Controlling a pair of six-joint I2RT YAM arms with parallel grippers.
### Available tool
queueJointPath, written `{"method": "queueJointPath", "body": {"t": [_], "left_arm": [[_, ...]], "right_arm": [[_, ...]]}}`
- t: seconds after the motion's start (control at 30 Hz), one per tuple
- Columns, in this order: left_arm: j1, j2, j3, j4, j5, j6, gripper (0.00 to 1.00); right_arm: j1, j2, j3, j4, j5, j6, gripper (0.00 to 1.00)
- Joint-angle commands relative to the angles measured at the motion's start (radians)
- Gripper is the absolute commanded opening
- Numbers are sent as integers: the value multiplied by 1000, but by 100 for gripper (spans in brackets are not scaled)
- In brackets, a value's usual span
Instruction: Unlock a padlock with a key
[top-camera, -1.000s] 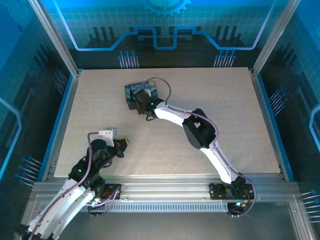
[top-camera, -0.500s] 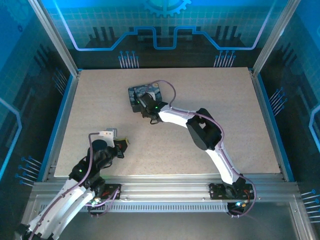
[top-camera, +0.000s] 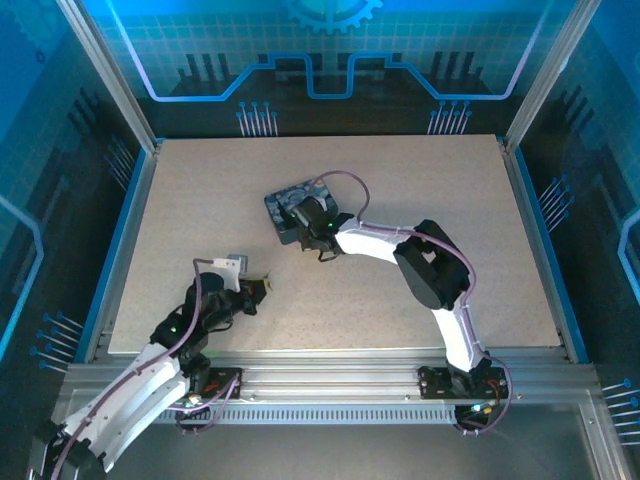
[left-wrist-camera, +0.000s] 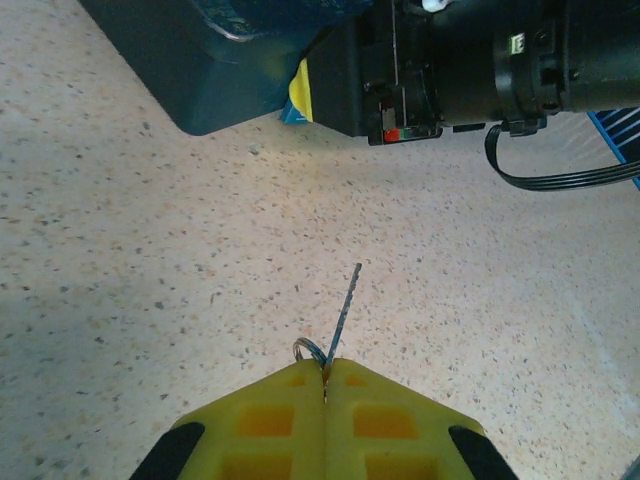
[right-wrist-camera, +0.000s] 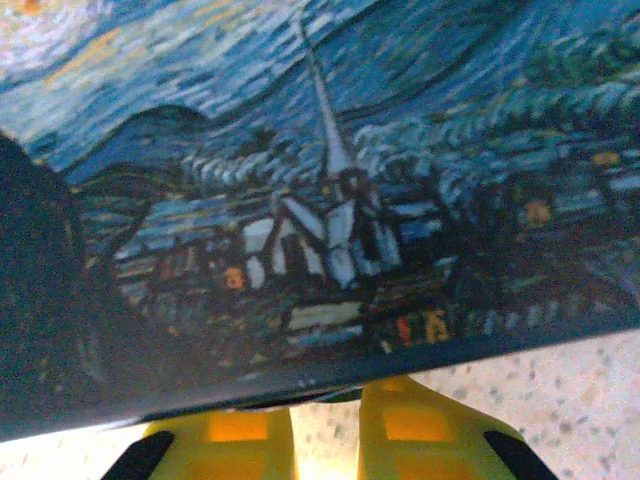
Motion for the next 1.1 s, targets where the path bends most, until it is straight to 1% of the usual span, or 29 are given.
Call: {"method": "queueJointPath", "body": {"t": [0.0,0.13,0.23,0.33,0.53,0.63,0.7,0.87,1.07], "left_arm": [[6,57,-30,154,82,-8,0],[-12,147,-20,224,90,16,0],[-42,217,-9,274,56,36,0],[-60,317,0,347,46,36,0],[-117,556,-1,586,41,44,0],[-125,659,1,713,59,41,0],[-129,706,14,764,70,37,0],[-129,763,37,835,61,54,0],[-109,784,36,919,64,60,0]], "right_arm": [[-15,-61,-21,-47,-117,18,11],[-24,-101,-26,-82,-184,18,10],[-25,-139,-57,-87,-183,21,9],[-29,-180,-113,-66,-186,32,8],[-32,-246,-190,-60,-233,49,8],[-35,-271,-205,-59,-280,63,7],[-37,-286,-208,-57,-302,76,7],[-56,-326,-231,-6,-383,139,6],[-87,-346,-240,47,-485,215,5]]}}
